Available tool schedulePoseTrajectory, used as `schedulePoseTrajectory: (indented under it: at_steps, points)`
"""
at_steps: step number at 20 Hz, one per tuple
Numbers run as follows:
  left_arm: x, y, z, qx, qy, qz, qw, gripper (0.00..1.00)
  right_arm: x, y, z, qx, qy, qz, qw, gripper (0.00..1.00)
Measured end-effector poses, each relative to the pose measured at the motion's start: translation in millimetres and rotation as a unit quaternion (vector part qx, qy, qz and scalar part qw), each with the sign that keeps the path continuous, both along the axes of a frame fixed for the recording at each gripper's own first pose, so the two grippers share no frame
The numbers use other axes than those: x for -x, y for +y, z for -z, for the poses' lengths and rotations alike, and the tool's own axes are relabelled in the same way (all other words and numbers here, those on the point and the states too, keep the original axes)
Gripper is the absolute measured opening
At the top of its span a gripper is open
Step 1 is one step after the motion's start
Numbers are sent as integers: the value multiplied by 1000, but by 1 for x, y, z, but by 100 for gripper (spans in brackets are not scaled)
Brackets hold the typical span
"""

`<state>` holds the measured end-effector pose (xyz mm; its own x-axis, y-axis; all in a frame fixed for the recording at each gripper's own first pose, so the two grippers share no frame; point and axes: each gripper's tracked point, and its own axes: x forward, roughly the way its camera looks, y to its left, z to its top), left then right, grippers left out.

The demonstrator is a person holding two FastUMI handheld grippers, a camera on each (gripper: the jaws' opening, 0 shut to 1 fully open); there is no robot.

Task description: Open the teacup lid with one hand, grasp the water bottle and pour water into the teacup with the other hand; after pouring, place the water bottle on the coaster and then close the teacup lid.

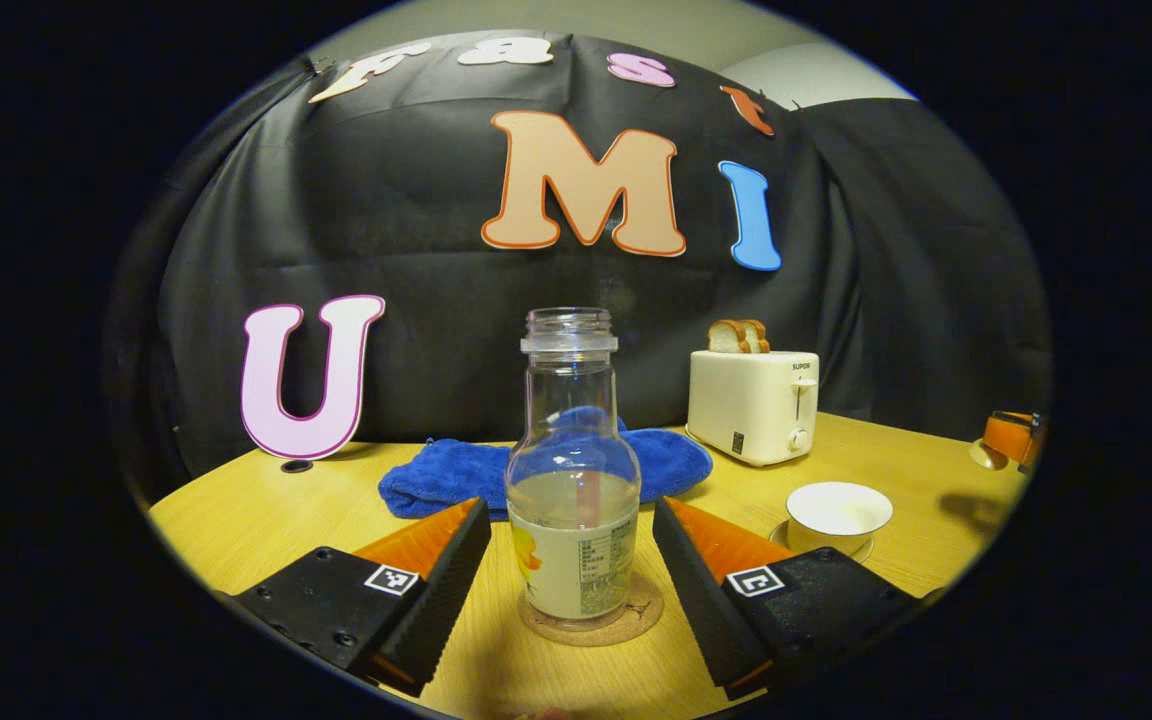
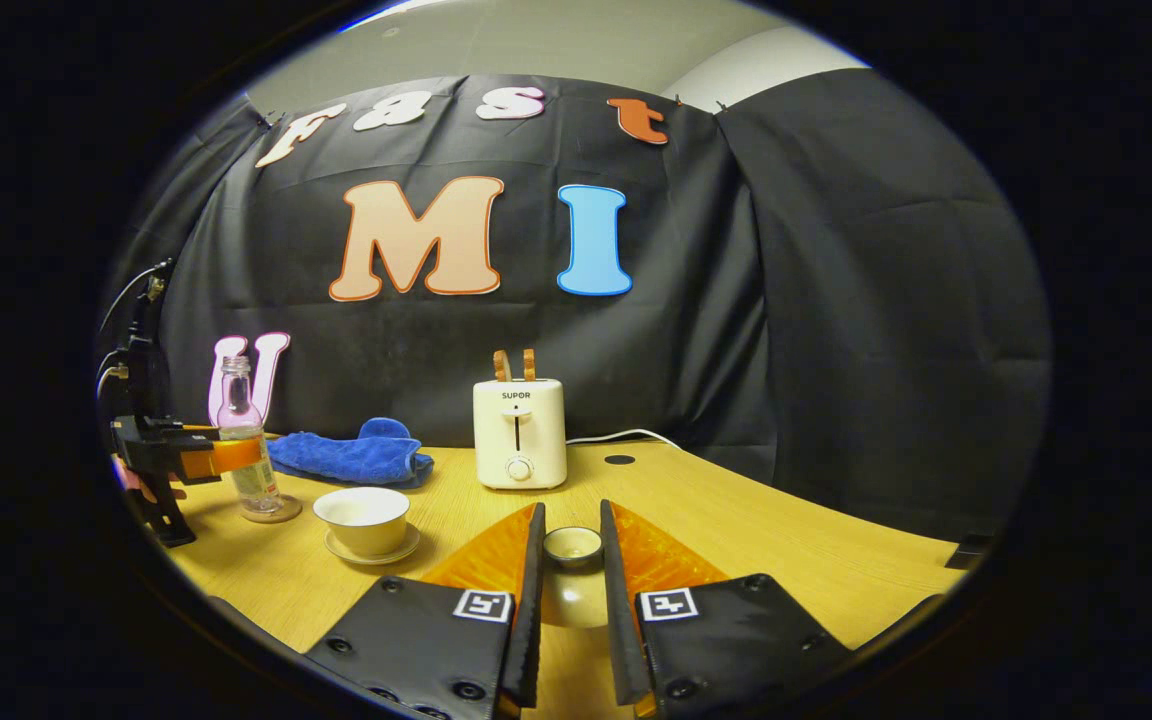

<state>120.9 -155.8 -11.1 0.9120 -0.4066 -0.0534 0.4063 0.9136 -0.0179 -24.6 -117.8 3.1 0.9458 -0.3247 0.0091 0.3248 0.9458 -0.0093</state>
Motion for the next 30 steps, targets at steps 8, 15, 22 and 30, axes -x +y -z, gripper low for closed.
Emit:
schedulePoseTrajectory:
  at_steps: [8,15,22,30]
  points:
    - [33,20,-7,13,-29,2,999,95,-8,19,2,-2,3,-51,999,32]
    - [61,66,-7,9,-29,-73,997,95,-31,55,4,-5,6,-123,992,33]
    - [65,81,-8,5,-27,-110,994,95,-92,121,9,-8,10,-205,979,32]
    - [64,84,-8,5,-27,-117,993,95,-140,166,17,-12,30,-280,960,32]
